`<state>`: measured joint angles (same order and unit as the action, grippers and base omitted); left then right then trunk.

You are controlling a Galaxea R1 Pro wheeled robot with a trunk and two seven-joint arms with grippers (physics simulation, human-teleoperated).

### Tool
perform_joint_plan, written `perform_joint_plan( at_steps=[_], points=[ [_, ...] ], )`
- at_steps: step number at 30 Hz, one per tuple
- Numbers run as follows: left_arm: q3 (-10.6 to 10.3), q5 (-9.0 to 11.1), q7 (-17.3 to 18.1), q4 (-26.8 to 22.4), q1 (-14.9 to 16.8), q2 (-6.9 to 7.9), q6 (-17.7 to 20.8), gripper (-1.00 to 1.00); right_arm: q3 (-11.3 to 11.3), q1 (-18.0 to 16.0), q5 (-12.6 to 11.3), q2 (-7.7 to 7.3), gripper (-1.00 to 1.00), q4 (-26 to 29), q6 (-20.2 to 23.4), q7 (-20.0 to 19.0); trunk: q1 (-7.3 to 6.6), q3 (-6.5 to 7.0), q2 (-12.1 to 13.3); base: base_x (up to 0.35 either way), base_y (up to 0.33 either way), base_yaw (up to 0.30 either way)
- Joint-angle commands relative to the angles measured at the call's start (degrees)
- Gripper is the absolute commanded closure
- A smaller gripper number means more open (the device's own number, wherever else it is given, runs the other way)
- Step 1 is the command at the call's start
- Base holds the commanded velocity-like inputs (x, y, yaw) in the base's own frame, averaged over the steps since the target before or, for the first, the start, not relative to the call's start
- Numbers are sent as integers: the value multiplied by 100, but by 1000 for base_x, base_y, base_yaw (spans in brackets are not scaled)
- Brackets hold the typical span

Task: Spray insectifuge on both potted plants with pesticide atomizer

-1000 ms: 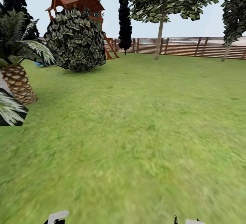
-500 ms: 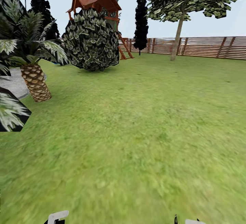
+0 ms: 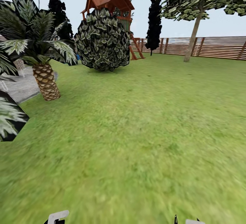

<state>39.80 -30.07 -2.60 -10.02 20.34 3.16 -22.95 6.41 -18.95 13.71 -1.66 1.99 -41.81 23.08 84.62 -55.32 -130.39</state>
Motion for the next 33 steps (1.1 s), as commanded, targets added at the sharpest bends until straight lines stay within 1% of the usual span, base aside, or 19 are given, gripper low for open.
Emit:
perform_joint_plan(
  at_steps=[1,33],
  points=[
    [28,-61,-30,9,5,1,-25,100,44,-4,61,0,-100,-5,-12,21,2,-5,-2,318,-125,13],
    [36,-61,-38,9,5,9,-26,100,40,-4,79,-3,-100,-46,-5,12,2,-5,-2,324,-101,1]
  ],
)
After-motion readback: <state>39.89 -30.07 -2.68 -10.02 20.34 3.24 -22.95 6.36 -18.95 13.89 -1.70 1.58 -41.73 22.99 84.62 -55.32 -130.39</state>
